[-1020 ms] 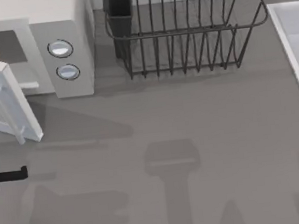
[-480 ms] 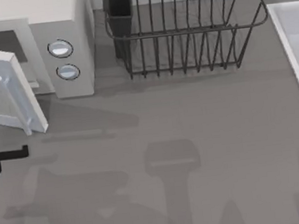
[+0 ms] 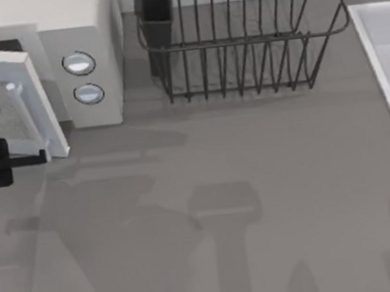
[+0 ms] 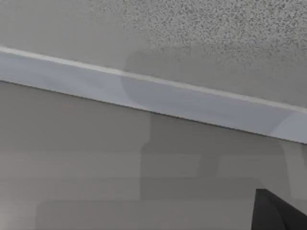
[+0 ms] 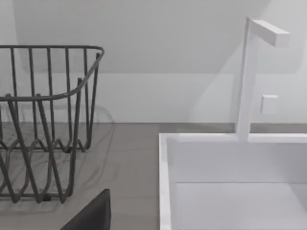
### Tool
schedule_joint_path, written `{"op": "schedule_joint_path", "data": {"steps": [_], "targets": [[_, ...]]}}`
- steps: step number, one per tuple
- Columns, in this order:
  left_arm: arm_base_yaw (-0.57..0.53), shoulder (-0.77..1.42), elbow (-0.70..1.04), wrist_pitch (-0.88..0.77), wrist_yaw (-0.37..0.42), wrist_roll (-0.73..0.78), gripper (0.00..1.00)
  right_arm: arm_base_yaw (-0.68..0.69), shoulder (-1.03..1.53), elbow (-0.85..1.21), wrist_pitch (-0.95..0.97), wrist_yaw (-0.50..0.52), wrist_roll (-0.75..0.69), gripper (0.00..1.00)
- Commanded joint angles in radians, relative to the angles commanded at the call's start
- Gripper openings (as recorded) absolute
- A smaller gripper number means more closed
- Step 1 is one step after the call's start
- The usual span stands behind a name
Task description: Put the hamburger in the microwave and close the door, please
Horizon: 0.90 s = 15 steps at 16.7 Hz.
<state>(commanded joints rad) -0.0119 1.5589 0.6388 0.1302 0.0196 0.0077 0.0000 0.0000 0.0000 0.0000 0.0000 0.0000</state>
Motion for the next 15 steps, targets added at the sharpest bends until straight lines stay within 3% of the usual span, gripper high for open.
{"op": "schedule_joint_path", "data": {"steps": [7,15], "targets": [[0.002,0.038,0.038,-0.005,0.0,0.0,0.0,0.0,0.0,0.0,0.0,0.0,0.0,1.0],[-0.004,0.351,0.382,-0.031,-0.001,-0.002,0.0,0.0,0.0,0.0,0.0,0.0,0.0,1.0]]}}
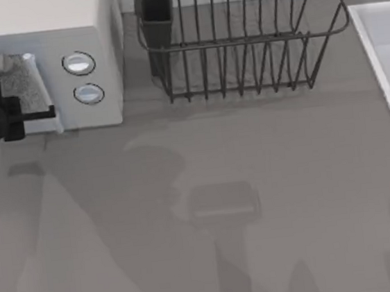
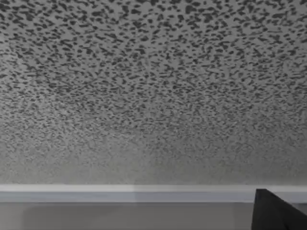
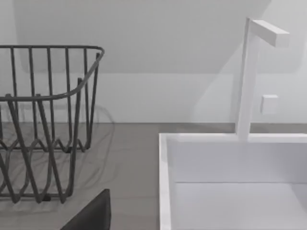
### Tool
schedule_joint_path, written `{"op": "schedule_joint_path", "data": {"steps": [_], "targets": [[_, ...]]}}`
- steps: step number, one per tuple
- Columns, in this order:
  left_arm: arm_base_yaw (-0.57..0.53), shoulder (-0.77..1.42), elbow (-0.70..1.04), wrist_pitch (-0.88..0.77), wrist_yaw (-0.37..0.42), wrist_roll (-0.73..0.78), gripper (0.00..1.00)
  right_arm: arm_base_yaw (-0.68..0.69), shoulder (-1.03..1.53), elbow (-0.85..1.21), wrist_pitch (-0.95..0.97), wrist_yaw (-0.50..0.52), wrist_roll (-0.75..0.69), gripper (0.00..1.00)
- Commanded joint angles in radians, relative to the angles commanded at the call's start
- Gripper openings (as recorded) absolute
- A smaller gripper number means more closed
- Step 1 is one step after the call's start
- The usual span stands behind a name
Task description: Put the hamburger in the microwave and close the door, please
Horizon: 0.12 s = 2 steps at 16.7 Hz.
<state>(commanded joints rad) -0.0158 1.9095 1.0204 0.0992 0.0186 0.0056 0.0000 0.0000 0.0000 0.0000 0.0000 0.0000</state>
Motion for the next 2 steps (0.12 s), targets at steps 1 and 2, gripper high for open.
{"op": "schedule_joint_path", "data": {"steps": [1,2], "targets": [[0.0,0.012,0.013,-0.001,0.0,0.0,0.0,0.0,0.0,0.0,0.0,0.0,0.0,1.0],[0.0,0.014,0.015,-0.001,0.0,0.0,0.0,0.0,0.0,0.0,0.0,0.0,0.0,1.0]]}}
